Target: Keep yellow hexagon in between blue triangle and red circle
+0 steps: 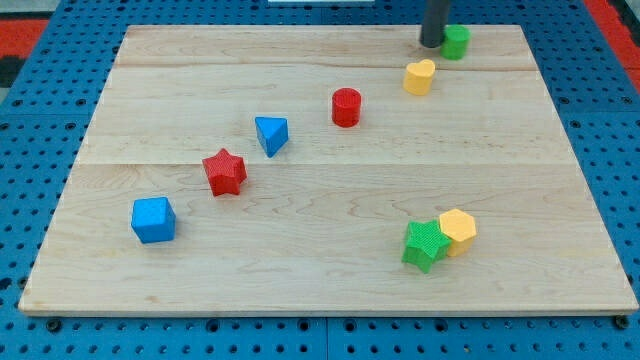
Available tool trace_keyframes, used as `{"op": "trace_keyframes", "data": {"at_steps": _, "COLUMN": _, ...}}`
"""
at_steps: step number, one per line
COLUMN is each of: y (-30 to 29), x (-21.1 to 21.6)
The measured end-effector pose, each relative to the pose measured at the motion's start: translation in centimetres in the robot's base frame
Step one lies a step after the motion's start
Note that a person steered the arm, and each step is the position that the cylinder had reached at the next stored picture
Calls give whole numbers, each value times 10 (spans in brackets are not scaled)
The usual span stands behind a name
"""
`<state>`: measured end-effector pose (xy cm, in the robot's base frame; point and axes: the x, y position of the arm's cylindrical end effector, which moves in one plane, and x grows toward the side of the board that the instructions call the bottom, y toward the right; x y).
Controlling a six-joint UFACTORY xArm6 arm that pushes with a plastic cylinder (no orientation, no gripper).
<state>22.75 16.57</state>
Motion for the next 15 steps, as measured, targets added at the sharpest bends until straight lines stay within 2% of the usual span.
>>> {"op": "trace_keyframes", "data": {"at_steps": 1, "y": -22, "x": 0}}
{"op": "trace_keyframes", "data": {"at_steps": 2, "y": -48, "x": 33}}
{"op": "trace_keyframes", "data": {"at_steps": 4, "y": 40, "x": 45}}
{"op": "trace_keyframes", "data": {"at_steps": 5, "y": 21, "x": 68}}
{"op": "trace_keyframes", "data": {"at_steps": 6, "y": -26, "x": 70}}
{"op": "trace_keyframes", "data": {"at_steps": 7, "y": -14, "x": 75}}
{"op": "trace_keyframes", "data": {"at_steps": 8, "y": 75, "x": 104}}
{"op": "trace_keyframes", "data": {"at_steps": 9, "y": 133, "x": 181}}
{"op": "trace_keyframes", "data": {"at_steps": 10, "y": 116, "x": 291}}
{"op": "trace_keyframes", "data": {"at_steps": 11, "y": 45, "x": 336}}
{"op": "trace_keyframes", "data": {"at_steps": 12, "y": -45, "x": 336}}
{"op": "trace_keyframes", "data": {"at_steps": 13, "y": -95, "x": 309}}
{"op": "trace_keyframes", "data": {"at_steps": 15, "y": -84, "x": 331}}
